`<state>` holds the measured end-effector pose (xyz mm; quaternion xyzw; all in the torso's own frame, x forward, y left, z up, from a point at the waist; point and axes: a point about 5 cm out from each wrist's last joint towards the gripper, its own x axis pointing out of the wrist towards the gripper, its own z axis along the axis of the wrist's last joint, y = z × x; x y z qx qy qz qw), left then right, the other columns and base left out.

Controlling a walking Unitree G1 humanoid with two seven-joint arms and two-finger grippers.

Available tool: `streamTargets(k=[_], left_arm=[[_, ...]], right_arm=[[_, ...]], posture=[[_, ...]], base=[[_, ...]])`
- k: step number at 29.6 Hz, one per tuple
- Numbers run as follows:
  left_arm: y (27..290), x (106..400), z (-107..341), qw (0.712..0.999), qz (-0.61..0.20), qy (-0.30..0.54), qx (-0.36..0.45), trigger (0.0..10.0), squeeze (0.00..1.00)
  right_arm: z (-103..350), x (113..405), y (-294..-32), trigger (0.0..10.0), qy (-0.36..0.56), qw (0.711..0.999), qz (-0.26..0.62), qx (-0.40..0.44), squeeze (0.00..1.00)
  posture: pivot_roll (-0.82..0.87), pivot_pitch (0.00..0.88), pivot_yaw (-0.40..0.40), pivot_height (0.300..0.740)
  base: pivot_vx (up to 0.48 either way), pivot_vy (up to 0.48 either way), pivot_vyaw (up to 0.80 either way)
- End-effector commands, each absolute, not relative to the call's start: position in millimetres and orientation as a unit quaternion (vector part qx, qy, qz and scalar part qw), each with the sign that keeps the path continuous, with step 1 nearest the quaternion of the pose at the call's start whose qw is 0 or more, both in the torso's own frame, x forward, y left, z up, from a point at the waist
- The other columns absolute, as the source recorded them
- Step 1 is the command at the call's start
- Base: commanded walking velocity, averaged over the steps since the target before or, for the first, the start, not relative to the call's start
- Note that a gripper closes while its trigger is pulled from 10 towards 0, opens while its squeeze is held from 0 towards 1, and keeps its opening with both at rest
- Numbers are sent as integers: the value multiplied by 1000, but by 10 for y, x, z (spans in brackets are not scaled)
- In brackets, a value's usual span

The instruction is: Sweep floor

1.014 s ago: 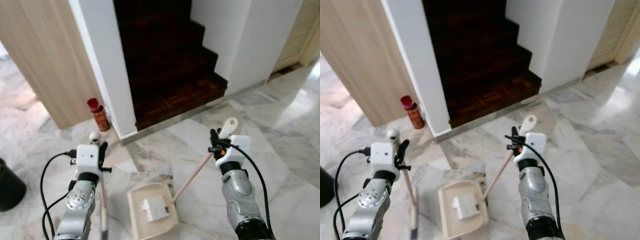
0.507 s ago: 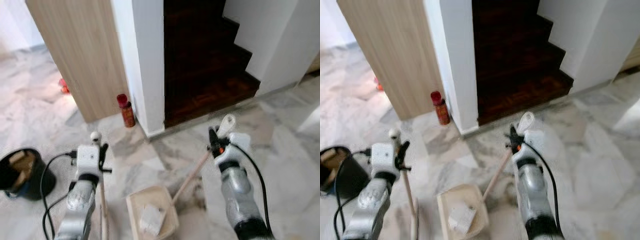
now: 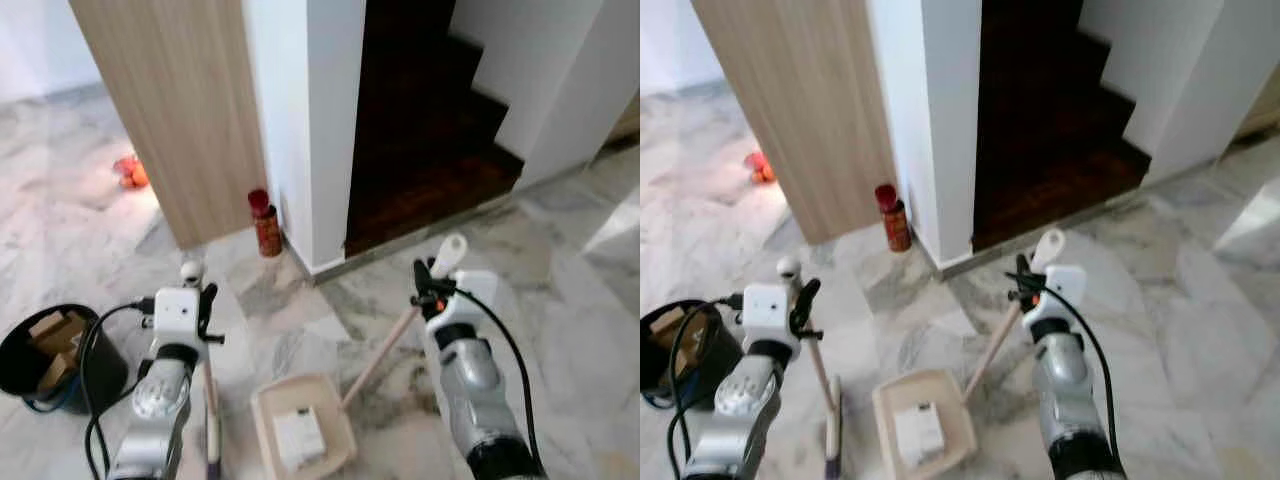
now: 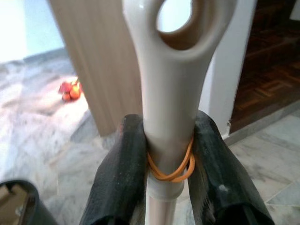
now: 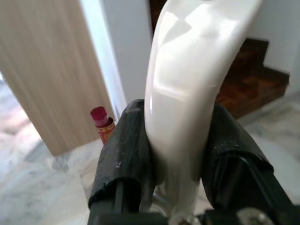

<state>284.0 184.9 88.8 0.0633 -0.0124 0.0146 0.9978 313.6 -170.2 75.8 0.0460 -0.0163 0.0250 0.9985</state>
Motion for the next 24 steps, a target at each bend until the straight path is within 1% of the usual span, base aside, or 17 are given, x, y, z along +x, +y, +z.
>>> streamTargets(k=[1,6,11,16,24], left_arm=[[1917,2844,942,997,22,-22,72,10000,0],[1919,2844,944,997,23,-22,73,10000,0],[1917,2843,945,997,24,-22,72,10000,0],[1922,2843,947,997,24,-23,71,10000,0],[1928,2842,953,997,26,-25,75,10000,0]], right_arm=[[872,3191,-1594,10000,-41,997,40,52,0],[875,3193,-1583,10000,-42,997,44,56,0],[870,3189,-1582,10000,-41,997,48,53,0],[865,3185,-1575,10000,-40,997,50,52,0],[861,3186,-1562,10000,-39,996,53,56,0]], posture=[[146,0,34,740],[147,0,34,740],[146,0,33,740],[149,0,32,740],[152,0,33,740]], base=[[0,386,800],[0,390,660],[0,390,0],[0,352,758],[0,0,800]])
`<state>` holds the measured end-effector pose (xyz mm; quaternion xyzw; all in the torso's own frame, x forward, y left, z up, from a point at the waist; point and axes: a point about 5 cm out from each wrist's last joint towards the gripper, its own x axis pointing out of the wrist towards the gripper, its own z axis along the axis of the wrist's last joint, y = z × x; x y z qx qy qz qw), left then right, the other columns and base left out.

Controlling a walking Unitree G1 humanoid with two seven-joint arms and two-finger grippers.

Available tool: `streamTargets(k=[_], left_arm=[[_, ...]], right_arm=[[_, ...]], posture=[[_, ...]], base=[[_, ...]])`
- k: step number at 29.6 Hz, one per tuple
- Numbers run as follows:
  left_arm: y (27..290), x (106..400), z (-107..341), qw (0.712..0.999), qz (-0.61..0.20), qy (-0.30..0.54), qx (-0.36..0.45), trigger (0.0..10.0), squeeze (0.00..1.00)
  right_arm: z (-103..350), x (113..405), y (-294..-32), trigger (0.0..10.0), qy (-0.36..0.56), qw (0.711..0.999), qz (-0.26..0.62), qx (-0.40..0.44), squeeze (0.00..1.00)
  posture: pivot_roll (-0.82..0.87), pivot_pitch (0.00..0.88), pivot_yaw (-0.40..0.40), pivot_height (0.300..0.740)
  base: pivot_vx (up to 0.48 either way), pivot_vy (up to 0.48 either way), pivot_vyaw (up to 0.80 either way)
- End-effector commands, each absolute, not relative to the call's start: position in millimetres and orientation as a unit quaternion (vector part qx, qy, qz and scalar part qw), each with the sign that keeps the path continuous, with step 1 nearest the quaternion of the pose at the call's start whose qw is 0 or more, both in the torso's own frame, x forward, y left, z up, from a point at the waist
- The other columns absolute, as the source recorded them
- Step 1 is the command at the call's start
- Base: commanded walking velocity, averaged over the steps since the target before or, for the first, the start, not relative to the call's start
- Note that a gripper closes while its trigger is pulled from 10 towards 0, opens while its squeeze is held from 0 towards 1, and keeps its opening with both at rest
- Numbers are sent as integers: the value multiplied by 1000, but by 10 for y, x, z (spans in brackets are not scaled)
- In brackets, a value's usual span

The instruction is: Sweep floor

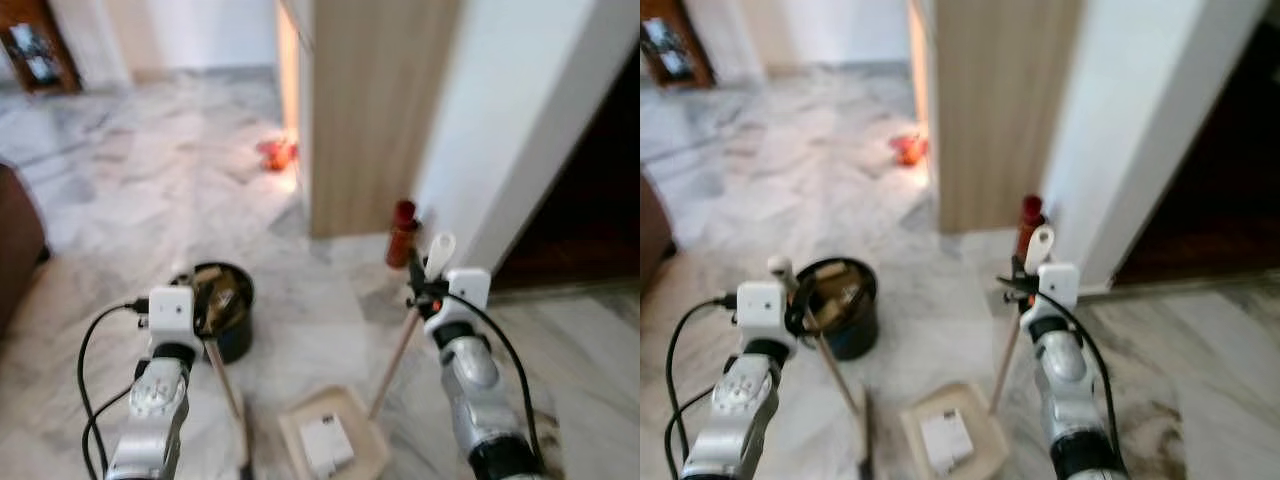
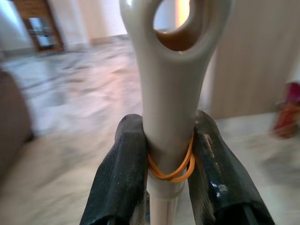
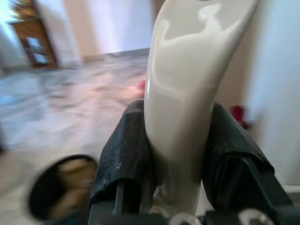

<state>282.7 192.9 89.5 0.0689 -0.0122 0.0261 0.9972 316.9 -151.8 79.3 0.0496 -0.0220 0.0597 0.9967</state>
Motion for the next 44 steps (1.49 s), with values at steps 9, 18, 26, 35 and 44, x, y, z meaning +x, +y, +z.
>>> streamTargets(k=[9,18,26,35,44], left_arm=[[1940,2837,951,996,28,-24,75,10000,0],[1932,2830,952,997,28,-27,73,10000,0],[1931,2829,954,997,27,-29,72,10000,0],[1947,2827,949,996,29,-27,75,10000,0],[1955,2825,950,996,30,-28,79,10000,0]], right_arm=[[832,3176,-1529,10000,-31,996,62,63,0],[820,3178,-1541,10000,-26,996,59,63,0],[834,3187,-1532,10000,-30,996,56,64,0],[1033,3228,-1572,10000,-79,995,21,59,0],[1346,3250,-1553,10000,-141,988,14,53,0]], posture=[[151,0,33,740],[152,0,30,740],[154,0,29,740],[157,0,32,740],[153,0,37,740]], base=[[0,0,711],[0,0,0],[0,0,0],[0,0,0],[0,0,0]])
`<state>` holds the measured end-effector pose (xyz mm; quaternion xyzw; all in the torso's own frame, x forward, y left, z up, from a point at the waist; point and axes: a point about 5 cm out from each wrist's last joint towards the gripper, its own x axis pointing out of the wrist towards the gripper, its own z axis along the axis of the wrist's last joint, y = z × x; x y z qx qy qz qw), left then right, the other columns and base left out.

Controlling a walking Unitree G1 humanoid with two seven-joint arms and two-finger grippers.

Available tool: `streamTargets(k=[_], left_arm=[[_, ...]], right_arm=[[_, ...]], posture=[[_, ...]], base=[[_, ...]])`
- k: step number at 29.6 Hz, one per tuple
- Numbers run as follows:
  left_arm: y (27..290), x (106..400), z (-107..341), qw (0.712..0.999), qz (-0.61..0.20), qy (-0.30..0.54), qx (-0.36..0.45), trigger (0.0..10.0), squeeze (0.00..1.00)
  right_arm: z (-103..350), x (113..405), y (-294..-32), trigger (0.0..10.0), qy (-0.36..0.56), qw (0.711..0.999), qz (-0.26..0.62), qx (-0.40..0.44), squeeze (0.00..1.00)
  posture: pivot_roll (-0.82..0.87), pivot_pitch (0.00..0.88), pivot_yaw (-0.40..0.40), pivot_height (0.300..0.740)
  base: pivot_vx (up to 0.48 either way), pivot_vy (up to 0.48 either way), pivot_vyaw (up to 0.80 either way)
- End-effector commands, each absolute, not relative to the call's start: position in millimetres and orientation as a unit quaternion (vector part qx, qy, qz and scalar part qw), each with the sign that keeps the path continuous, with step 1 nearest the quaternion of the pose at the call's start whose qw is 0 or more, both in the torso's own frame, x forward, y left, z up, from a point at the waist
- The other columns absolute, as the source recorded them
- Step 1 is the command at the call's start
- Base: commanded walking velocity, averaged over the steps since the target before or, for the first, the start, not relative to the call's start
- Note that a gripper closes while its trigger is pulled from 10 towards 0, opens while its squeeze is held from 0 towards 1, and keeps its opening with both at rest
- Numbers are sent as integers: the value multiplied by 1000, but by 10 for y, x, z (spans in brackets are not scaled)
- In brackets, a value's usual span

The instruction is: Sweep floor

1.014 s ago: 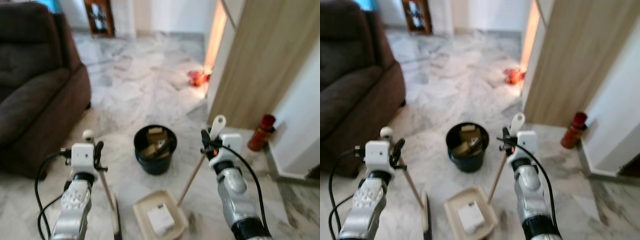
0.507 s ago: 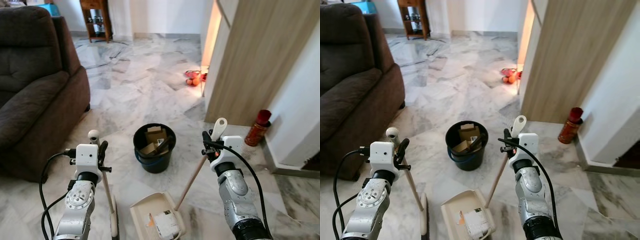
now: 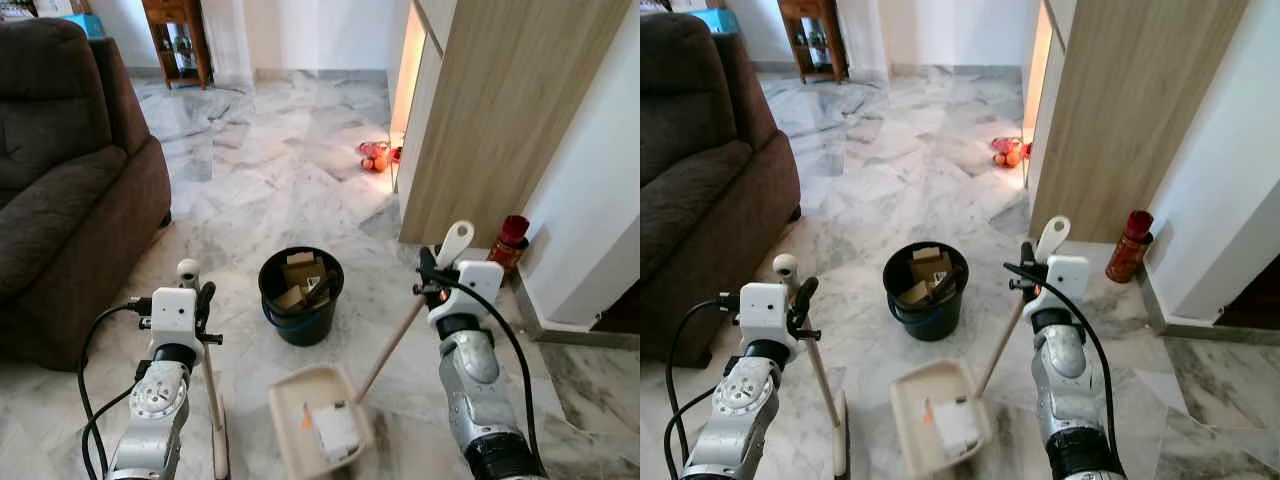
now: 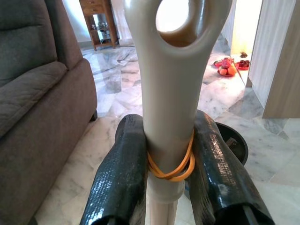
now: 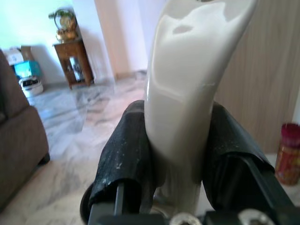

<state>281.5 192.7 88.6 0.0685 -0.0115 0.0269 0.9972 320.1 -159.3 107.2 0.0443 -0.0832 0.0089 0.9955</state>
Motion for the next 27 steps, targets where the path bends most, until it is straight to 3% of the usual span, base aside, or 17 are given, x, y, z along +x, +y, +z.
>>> streamTargets(k=[1,27], left_arm=[[1953,2826,950,996,29,-29,80,10000,0],[1972,2823,973,995,38,-38,84,10000,0]], right_arm=[[1481,3245,-1523,10000,-162,985,26,53,0],[2541,3115,-1351,10000,-290,952,51,83,0]], posture=[[153,0,38,740],[149,0,41,740]], base=[[0,0,0],[0,0,0]])
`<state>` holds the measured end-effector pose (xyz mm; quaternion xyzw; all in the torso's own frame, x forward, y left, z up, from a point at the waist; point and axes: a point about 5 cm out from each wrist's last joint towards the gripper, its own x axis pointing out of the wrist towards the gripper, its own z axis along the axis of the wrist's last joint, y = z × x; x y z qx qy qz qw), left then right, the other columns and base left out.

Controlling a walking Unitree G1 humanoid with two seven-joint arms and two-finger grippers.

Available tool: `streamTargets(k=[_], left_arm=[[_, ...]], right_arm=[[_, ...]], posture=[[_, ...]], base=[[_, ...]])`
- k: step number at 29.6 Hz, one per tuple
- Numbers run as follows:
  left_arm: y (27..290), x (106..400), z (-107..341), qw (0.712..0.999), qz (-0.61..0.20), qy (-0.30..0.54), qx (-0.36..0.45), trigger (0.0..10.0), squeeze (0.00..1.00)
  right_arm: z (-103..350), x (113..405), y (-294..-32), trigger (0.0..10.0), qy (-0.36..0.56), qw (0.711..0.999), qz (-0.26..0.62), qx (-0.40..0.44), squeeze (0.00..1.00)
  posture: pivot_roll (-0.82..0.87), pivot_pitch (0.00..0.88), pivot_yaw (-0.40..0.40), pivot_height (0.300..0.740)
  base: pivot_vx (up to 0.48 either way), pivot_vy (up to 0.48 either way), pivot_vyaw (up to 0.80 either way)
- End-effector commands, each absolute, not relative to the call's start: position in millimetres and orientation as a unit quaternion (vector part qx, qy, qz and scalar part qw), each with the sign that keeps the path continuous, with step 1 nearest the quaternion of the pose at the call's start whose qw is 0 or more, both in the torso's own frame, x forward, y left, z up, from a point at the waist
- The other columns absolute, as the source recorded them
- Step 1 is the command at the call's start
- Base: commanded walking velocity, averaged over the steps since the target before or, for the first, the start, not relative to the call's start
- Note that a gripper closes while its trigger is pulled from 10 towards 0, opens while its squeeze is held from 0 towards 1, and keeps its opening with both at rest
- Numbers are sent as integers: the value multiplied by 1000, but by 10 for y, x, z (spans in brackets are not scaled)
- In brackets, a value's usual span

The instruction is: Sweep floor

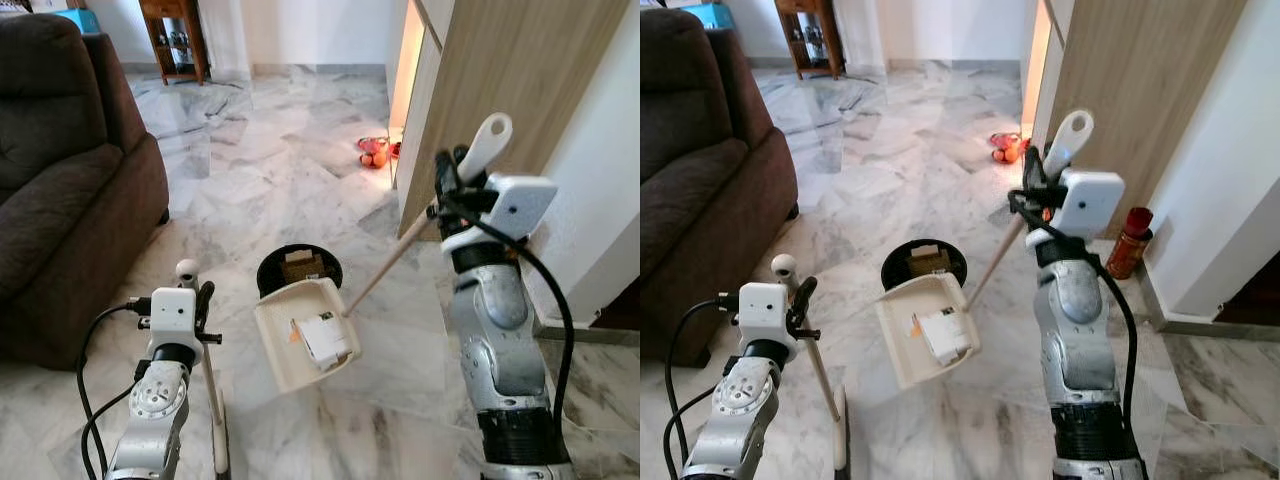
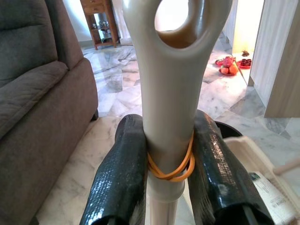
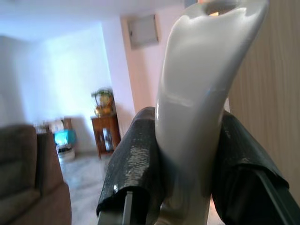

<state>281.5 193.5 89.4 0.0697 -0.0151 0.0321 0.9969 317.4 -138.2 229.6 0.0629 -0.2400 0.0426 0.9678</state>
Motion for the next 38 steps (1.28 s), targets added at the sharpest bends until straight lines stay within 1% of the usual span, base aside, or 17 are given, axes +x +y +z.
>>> streamTargets(k=[1,3,5,11,16,38], left_arm=[[1972,2823,973,995,38,-38,84,10000,0],[1976,2820,993,994,40,-45,93,10000,0],[1979,2819,999,993,42,-47,95,10000,0],[1997,2813,1004,993,49,-48,98,10000,0],[2004,2812,1004,992,53,-50,99,10000,0],[2026,2814,1013,991,62,-53,102,10000,0]], right_arm=[[2541,3115,-1351,10000,-290,952,51,83,0],[2558,3098,-1258,10000,-287,951,61,96,0],[2547,3095,-1232,10000,-282,952,64,98,0],[2543,3088,-1222,10000,-276,954,65,101,0],[2542,3083,-1211,10000,-273,954,68,102,0],[2559,3090,-1181,10000,-269,952,73,122,0]], posture=[[149,0,41,740],[155,0,41,740],[156,0,41,740],[154,0,41,740],[155,0,39,740],[161,0,37,740]], base=[[0,0,0],[146,0,0],[306,0,0],[333,0,0],[343,0,568],[343,0,0]])
